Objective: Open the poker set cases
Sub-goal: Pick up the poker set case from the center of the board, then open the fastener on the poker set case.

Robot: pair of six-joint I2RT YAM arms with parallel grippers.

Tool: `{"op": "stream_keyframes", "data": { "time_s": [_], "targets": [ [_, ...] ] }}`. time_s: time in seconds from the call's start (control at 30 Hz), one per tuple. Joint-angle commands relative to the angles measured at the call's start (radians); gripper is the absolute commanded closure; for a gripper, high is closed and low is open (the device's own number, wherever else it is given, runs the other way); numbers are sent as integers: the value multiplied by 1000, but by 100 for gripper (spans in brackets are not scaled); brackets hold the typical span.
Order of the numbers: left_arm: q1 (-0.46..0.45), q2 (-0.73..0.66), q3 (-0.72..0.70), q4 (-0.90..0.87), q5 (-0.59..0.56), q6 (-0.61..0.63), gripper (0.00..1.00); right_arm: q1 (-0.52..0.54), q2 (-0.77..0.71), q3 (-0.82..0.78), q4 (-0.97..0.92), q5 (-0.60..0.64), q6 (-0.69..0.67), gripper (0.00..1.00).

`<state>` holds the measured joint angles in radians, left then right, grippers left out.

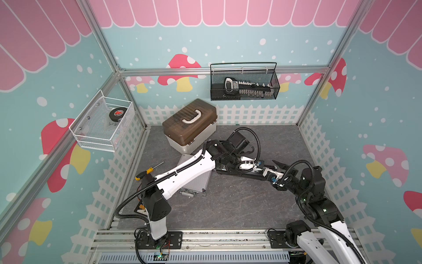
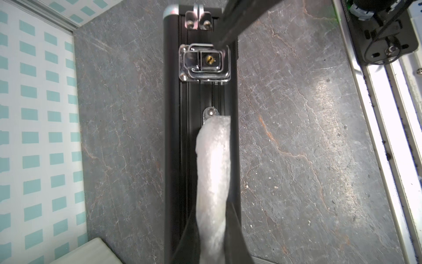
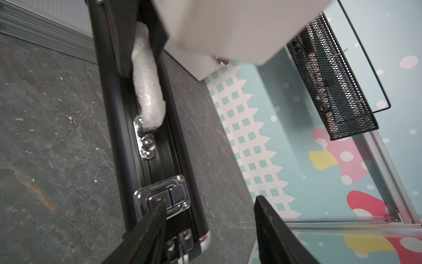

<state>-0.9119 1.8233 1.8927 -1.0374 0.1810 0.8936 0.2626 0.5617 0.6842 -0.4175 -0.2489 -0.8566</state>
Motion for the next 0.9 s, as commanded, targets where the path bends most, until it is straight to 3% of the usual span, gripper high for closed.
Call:
{"op": "stream_keyframes", "data": {
  "time_s": [0.0, 0.33, 0.87],
  "targets": [
    [4, -7, 95, -3, 21, 28, 100, 1, 14, 52, -93, -67, 19, 40],
    [1, 10, 79, -2, 67, 3, 100, 2, -17, 11, -64, 20, -17, 41],
    [-13, -16, 136, 34, -13, 23, 100, 1, -3, 63, -67, -38, -39, 42]
  ]
}}
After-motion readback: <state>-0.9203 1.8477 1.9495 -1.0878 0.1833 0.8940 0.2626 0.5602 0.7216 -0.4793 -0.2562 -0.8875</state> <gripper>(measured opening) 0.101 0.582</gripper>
